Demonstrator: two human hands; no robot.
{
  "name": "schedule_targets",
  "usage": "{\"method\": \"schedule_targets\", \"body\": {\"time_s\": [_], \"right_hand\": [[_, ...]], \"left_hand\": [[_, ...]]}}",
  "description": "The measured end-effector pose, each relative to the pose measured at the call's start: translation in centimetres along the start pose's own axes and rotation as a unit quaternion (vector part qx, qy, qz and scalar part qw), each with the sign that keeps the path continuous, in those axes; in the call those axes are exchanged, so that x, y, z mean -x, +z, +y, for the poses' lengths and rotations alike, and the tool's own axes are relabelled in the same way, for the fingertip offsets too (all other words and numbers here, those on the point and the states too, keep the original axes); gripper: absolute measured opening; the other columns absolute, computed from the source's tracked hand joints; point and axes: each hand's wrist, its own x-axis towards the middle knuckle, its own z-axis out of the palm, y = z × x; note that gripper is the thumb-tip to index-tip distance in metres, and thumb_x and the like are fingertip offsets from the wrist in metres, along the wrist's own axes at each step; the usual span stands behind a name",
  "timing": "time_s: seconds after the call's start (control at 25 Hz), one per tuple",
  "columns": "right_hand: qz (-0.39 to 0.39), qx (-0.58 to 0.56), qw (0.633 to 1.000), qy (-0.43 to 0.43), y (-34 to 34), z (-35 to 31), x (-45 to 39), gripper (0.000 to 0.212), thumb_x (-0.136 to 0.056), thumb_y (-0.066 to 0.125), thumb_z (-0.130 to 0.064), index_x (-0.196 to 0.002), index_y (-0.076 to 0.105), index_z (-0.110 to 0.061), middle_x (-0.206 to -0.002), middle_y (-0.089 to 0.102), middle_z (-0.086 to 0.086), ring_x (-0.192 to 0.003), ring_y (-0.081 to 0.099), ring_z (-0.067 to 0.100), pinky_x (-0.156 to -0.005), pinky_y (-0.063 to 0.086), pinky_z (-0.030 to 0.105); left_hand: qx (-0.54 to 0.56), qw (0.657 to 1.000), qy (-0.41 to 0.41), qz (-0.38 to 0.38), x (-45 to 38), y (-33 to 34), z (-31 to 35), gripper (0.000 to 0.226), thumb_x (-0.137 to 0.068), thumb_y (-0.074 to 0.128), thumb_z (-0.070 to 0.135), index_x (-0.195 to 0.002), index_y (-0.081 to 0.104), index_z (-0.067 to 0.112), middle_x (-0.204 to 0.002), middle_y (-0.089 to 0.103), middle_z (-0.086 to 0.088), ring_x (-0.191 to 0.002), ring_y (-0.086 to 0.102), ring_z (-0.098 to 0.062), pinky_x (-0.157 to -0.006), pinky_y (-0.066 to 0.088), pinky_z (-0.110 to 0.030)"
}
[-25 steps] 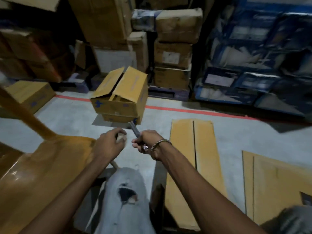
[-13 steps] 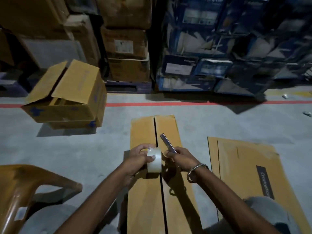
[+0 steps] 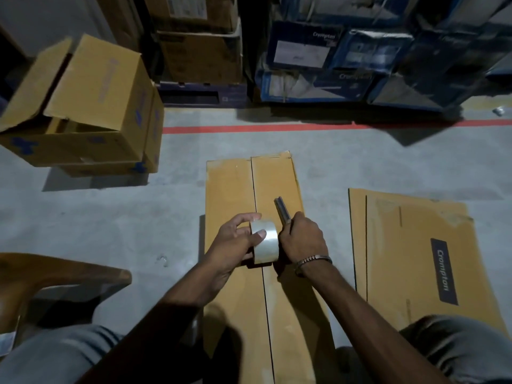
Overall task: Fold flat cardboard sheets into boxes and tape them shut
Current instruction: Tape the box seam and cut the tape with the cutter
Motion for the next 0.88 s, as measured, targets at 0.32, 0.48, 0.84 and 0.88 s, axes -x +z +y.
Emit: {"method": "schedule_targets", "body": {"time_s": [0.32, 0.48, 0.84, 0.88], "right_hand": [[-0.025, 0.086, 0.996, -0.021, -2.1, 0.3, -0.1, 0.023, -0.099, 0.056, -0.034, -0.105, 0.061, -0.012, -0.093, 0.068, 0.011, -0.084, 0.065, 0.032, -0.068, 0.056, 0.038], [-0.048, 0.031, 0.998, -0.019, -2.4, 0.3, 0.0, 0.027, -0.097, 0.063, -0.036, -0.108, 0.061, -0.011, -0.1, 0.067, 0.012, -0.091, 0.065, 0.032, -0.078, 0.058, 0.042], [-0.128, -0.174, 0.973, -0.084, -5.4, -1.9, -0.1, 0.037, -0.092, 0.074, -0.044, -0.123, 0.073, -0.024, -0.112, 0.071, -0.012, -0.102, 0.064, 0.004, -0.088, 0.053, 0.027], [-0.189, -0.216, 0.955, -0.081, -5.8, -2.4, 0.1, 0.039, -0.091, 0.075, -0.044, -0.125, 0.072, -0.026, -0.116, 0.07, -0.016, -0.107, 0.061, -0.002, -0.09, 0.05, 0.023]], "left_hand": [[0.019, 1.0, 0.014, -0.015, 1.2, -0.6, 0.1, 0.033, -0.095, 0.074, 0.012, -0.125, 0.068, 0.025, -0.108, 0.077, -0.011, -0.105, 0.072, -0.026, -0.078, 0.061, -0.033], [0.023, 0.999, 0.02, -0.016, 1.5, -0.6, 0.1, 0.035, -0.095, 0.074, 0.012, -0.128, 0.067, 0.021, -0.105, 0.075, -0.012, -0.094, 0.069, -0.021, -0.059, 0.053, -0.02], [0.005, 0.999, 0.029, -0.018, 1.2, -0.4, 0.0, 0.037, -0.096, 0.073, 0.016, -0.131, 0.063, 0.023, -0.109, 0.076, -0.01, -0.099, 0.071, -0.022, -0.062, 0.054, -0.022], [0.007, 0.999, 0.03, -0.021, 1.2, -0.4, 0.0, 0.037, -0.096, 0.073, 0.016, -0.131, 0.063, 0.023, -0.108, 0.077, -0.01, -0.1, 0.072, -0.023, -0.064, 0.055, -0.023]]}}
